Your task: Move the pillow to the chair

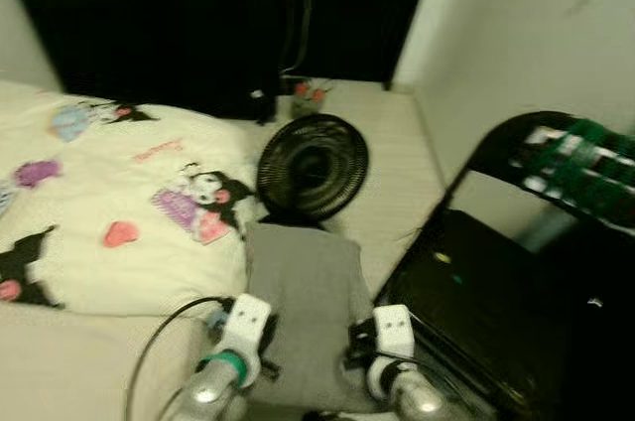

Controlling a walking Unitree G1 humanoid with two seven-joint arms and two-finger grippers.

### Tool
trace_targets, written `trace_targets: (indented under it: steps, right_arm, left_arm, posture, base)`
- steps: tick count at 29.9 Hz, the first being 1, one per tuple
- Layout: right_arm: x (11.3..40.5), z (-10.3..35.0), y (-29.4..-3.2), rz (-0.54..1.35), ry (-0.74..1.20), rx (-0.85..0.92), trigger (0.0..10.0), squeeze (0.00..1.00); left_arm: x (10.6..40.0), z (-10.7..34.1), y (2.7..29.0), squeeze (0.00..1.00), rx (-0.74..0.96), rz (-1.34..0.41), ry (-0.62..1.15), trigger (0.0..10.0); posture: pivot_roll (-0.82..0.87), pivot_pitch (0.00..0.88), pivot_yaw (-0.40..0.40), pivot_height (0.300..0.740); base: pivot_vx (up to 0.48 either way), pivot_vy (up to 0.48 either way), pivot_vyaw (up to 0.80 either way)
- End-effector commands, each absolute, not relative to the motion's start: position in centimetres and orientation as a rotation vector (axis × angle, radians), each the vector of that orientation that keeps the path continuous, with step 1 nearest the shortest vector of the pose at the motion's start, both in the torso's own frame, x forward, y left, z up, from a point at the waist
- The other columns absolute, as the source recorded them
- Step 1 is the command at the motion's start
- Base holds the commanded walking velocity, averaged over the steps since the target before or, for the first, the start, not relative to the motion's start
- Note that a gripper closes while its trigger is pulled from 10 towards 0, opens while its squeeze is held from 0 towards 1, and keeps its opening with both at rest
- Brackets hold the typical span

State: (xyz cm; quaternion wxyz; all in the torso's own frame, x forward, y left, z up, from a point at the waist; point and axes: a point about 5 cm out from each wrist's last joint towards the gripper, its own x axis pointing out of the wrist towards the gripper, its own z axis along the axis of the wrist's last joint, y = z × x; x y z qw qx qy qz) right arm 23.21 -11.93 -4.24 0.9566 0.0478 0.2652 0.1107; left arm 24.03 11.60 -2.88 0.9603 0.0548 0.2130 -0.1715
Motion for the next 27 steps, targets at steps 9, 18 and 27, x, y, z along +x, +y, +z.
trace_targets:
  steps: [9, 18, 27]
  right_arm:
    - [23.1, -4.4, -13.2, 0.166, 0.533, 0.085, 10.0, 0.00]
    - [23.5, -3.9, -13.2, 0.170, 0.501, 0.085, 10.0, 0.00]
    - [25.0, -2.0, -12.7, 0.198, 0.378, 0.095, 10.0, 0.00]
  left_arm:
    - [24.0, -2.8, 11.6, 0.00, 0.120, -0.362, 0.415, 10.0]
    - [24.1, -2.6, 11.5, 0.00, 0.105, -0.364, 0.391, 10.0]
    - [25.2, -0.6, 11.5, 0.00, 0.033, -0.369, 0.251, 10.0]
  posture:
    - [-0.01, 0.015, 0.041, 0.740]
    - [-0.01, 0.015, 0.042, 0.740]
    - [-0.01, 0.017, 0.042, 0.740]
  base:
    - [0.000, 0.000, -0.80]
    - [0.000, 0.000, -0.80]
    - [0.000, 0.000, -0.80]
